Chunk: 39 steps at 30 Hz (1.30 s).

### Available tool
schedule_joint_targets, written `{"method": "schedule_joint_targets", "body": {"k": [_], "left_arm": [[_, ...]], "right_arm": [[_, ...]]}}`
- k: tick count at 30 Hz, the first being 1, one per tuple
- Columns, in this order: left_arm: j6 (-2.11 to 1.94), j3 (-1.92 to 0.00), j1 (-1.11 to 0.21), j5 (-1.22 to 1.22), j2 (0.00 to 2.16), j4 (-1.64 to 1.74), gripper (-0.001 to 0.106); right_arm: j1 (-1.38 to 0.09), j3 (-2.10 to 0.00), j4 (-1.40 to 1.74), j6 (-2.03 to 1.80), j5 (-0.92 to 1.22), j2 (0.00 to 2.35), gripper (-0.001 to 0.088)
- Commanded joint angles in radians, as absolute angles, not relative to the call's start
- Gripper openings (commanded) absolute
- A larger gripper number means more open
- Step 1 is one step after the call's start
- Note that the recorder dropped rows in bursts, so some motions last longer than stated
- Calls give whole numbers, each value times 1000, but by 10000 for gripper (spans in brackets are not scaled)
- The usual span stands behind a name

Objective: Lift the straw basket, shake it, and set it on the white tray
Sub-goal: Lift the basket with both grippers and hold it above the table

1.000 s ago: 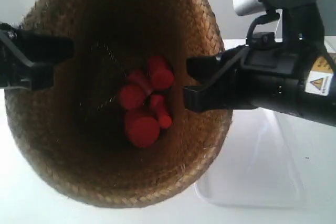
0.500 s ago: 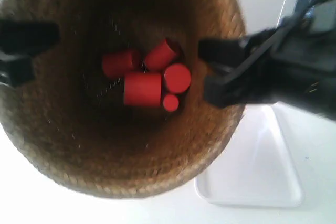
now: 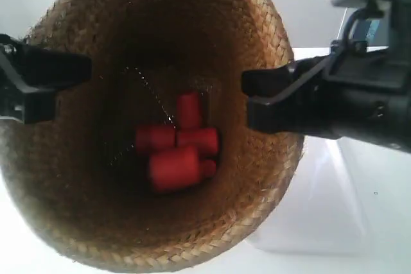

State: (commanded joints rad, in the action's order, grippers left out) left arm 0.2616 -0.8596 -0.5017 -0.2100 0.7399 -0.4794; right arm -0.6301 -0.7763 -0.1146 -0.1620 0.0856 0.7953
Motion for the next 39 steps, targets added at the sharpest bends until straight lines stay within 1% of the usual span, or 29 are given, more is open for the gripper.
{"method": "schedule_joint_targets", "body": {"k": [3, 5, 7, 9, 11, 13, 15, 16, 19, 21, 24, 26, 27, 29, 31, 33, 35, 36, 39], "left_arm": [[263, -822, -502, -163, 741, -475, 0], [242, -738, -502, -58, 807, -477, 0], [240, -708, -502, -31, 847, -471, 0], [209, -757, -502, -101, 821, -474, 0], [202, -833, -502, -184, 758, -474, 0], [232, -884, -502, -219, 711, -460, 0], [249, -869, -502, -197, 700, -460, 0], [244, -835, -502, -166, 713, -460, 0], [271, -722, -500, -56, 823, -440, 0], [232, -731, -500, -102, 842, -449, 0], [202, -818, -502, -229, 763, -464, 0], [227, -860, -502, -242, 711, -462, 0], [246, -861, -502, -214, 701, -462, 0], [270, -810, -502, -118, 718, -462, 0], [278, -731, -502, -19, 789, -455, 0], [289, -699, -502, 13, 850, -439, 0], [242, -746, -502, -45, 832, -469, 0], [239, -785, -502, -99, 801, -469, 0], [252, -895, -502, -204, 723, -467, 0]], "right_arm": [[-628, -735, -32, -128, 58, 778, 0], [-628, -668, 0, -128, 11, 868, 0], [-626, -654, 15, -130, 18, 946, 0], [-633, -709, -16, -181, 84, 928, 0], [-640, -770, -32, -190, 149, 858, 0], [-644, -807, -42, -215, 169, 786, 0], [-644, -787, -11, -191, 125, 748, 0], [-644, -751, 19, -185, 88, 767, 0], [-612, -651, 92, -167, 0, 907, 0], [-603, -672, 43, -208, 70, 947, 0], [-628, -758, -48, -249, 211, 852, 0], [-645, -782, -55, -249, 189, 782, 0], [-647, -774, -30, -235, 136, 745, 0], [-644, -721, 26, -212, 68, 757, 0], [-619, -647, 56, -195, 11, 859, 0], [-601, -633, 61, -163, 19, 964, 0], [-609, -678, 19, -216, 81, 964, 0], [-622, -720, -13, -244, 116, 926, 0], [-648, -790, -34, -248, 132, 804, 0]]}}
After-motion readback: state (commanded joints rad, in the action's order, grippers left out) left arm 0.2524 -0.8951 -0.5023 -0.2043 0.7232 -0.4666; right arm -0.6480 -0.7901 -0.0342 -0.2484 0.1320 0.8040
